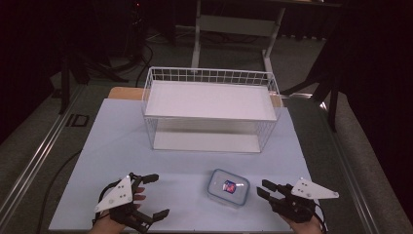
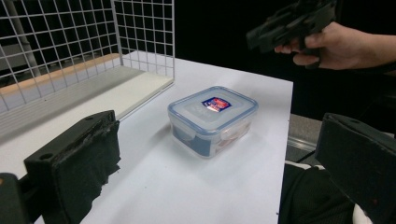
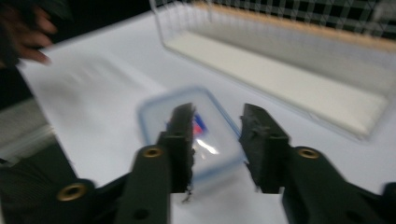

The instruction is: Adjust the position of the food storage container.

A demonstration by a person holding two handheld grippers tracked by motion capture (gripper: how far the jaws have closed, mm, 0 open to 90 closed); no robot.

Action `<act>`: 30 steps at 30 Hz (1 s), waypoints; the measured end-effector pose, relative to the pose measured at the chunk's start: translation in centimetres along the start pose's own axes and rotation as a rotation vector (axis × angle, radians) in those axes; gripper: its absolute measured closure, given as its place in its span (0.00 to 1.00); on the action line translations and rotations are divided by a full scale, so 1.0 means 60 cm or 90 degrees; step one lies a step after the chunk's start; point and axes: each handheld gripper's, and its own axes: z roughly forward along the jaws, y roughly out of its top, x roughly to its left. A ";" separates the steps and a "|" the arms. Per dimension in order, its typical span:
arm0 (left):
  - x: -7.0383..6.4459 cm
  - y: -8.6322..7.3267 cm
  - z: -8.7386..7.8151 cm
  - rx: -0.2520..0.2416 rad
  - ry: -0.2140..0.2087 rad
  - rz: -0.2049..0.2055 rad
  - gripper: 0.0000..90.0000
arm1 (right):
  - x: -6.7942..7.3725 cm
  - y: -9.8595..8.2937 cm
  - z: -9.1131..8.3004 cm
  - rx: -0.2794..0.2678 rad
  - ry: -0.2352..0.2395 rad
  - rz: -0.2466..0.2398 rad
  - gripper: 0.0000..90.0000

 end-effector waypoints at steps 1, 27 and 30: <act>0.000 0.000 0.000 0.000 0.001 0.001 0.01 | -0.004 -0.006 0.002 0.014 -0.012 0.001 0.78; -0.002 -0.003 0.003 0.008 -0.001 0.001 0.01 | -0.015 -0.081 0.097 0.207 -0.019 0.032 1.00; -0.003 -0.004 0.005 0.010 -0.001 0.001 0.01 | -0.019 -0.072 0.103 0.204 -0.027 0.031 1.00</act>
